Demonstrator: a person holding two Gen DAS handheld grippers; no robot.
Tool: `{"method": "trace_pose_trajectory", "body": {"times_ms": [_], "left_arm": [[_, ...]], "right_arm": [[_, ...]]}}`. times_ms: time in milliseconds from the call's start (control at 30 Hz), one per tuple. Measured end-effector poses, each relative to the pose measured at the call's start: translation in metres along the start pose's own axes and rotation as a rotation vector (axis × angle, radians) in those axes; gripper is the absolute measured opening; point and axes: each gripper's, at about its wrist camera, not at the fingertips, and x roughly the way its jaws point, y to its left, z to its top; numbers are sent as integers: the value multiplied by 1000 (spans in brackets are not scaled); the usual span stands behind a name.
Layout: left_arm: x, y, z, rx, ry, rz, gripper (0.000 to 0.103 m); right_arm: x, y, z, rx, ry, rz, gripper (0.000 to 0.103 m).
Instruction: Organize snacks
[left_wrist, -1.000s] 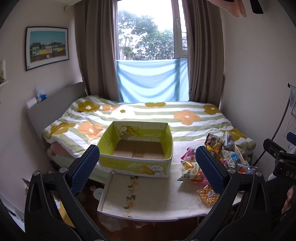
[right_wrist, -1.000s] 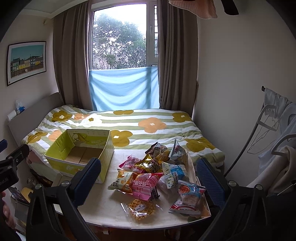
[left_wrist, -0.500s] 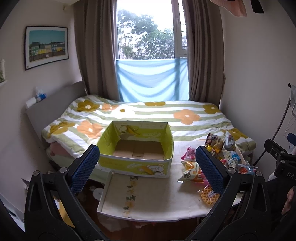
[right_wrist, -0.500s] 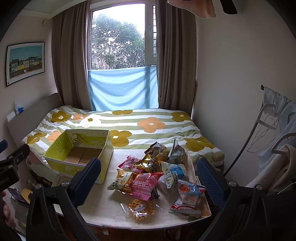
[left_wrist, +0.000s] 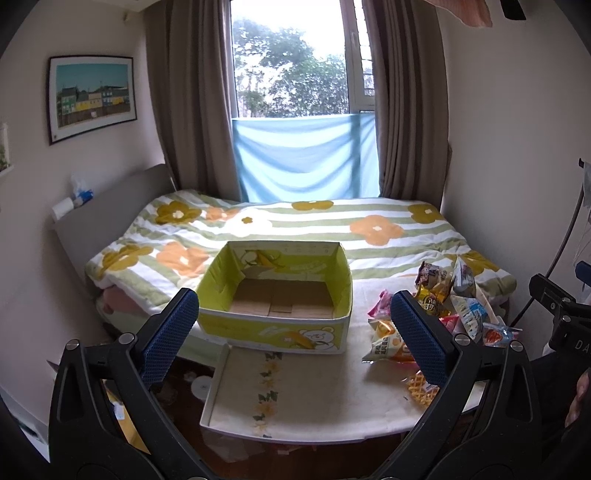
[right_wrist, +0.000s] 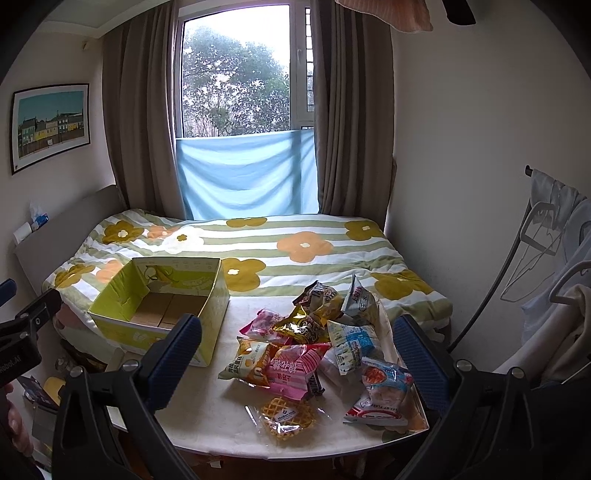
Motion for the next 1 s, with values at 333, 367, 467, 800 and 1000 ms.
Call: {"method": "trace_pose_trajectory", "body": {"times_ms": [333,367,467,800,1000], "left_arm": [[3,3,2,-4,1,-18,103],[4,4,2,-3,0,-20,103],[4,5,3,4,-8,-18,103],[24,-4,1,60,34,-122,103],[54,-34,-18,133,118,-245,103]], "right_arm": [[3,6,0,7,0,-19,103],[3,5,0,6,0,-19,103],[3,5,0,6,-3,-19,103],[-4,2,-5,20,-10,-87,103],[-1,-19,-28,59,44,-161,103]]}}
